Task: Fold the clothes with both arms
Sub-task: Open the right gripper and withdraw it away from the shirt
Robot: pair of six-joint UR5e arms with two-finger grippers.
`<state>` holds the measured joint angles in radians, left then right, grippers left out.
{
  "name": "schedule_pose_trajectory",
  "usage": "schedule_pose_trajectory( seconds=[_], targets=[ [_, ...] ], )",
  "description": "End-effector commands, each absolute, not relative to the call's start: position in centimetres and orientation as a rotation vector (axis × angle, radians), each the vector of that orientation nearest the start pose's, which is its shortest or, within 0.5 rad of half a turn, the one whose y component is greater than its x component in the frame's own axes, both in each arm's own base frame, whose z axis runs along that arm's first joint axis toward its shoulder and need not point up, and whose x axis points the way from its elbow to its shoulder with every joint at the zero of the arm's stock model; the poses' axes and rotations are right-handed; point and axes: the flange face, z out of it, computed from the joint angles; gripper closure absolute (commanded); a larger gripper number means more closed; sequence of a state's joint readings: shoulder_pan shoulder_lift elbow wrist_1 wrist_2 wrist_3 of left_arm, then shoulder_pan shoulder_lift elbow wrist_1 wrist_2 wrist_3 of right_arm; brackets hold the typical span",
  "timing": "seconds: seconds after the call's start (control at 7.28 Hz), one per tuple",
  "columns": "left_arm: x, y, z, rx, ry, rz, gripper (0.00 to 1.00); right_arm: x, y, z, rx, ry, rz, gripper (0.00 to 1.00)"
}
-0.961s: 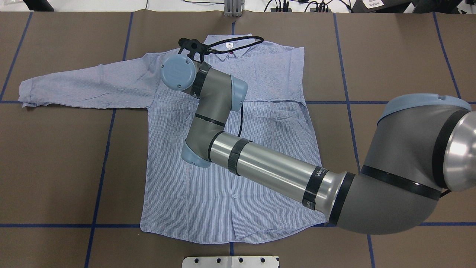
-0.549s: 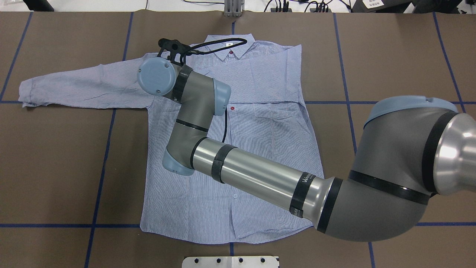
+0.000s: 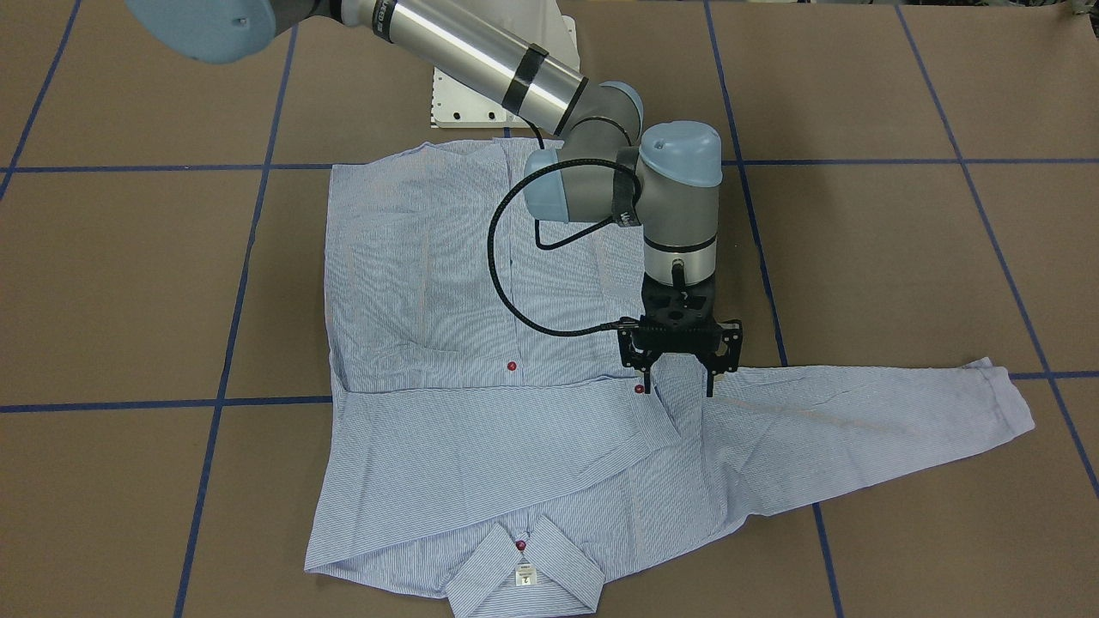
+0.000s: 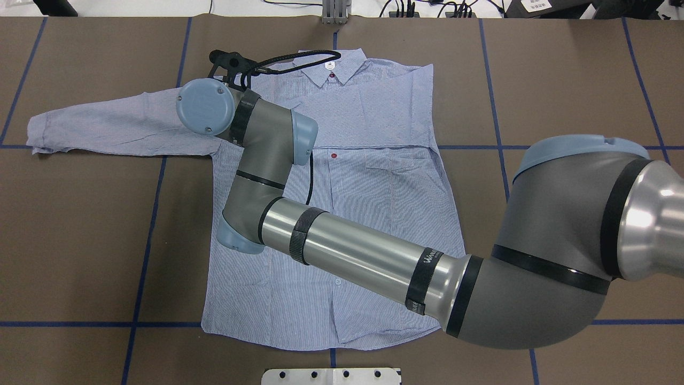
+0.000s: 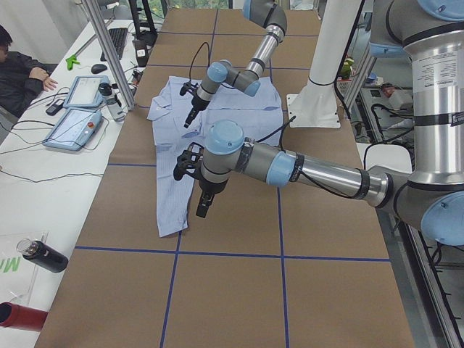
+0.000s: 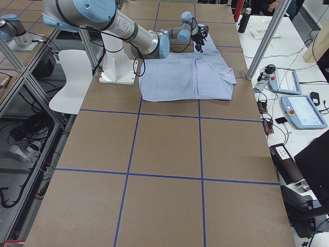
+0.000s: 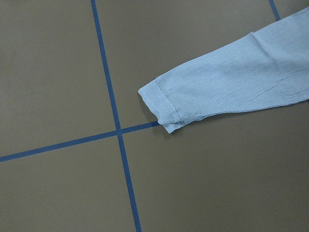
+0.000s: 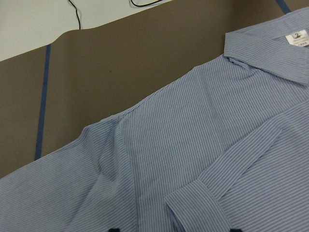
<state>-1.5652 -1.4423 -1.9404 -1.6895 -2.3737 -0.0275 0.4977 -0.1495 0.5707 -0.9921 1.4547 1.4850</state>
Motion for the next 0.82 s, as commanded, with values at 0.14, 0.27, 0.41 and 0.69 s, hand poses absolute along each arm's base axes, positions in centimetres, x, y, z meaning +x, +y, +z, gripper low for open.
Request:
schedule_pose_trajectory(
  seconds=[0.14,0.27,0.41,0.69],
  targets=[
    [-5.5,-47.0,54.1,0.45,0.816,0.096,0.0,-67.0,-61.0,1.6,0.283,-0.874,0.328,0.05],
    [-5.5,-48.1,57.0,0.528,0.818,0.125,0.0,-63.8,-62.5,0.9,0.236,-0.834,0.27,0.03],
    [-5.3,-50.9,59.9,0.547,0.83,0.097,0.0,-60.4,-63.2,1.9,0.21,-0.819,0.246,0.02],
    [-1.6,-57.5,61.7,0.506,0.852,0.126,0.0,-52.1,-64.5,4.9,0.169,-0.855,0.199,0.02]
  ],
)
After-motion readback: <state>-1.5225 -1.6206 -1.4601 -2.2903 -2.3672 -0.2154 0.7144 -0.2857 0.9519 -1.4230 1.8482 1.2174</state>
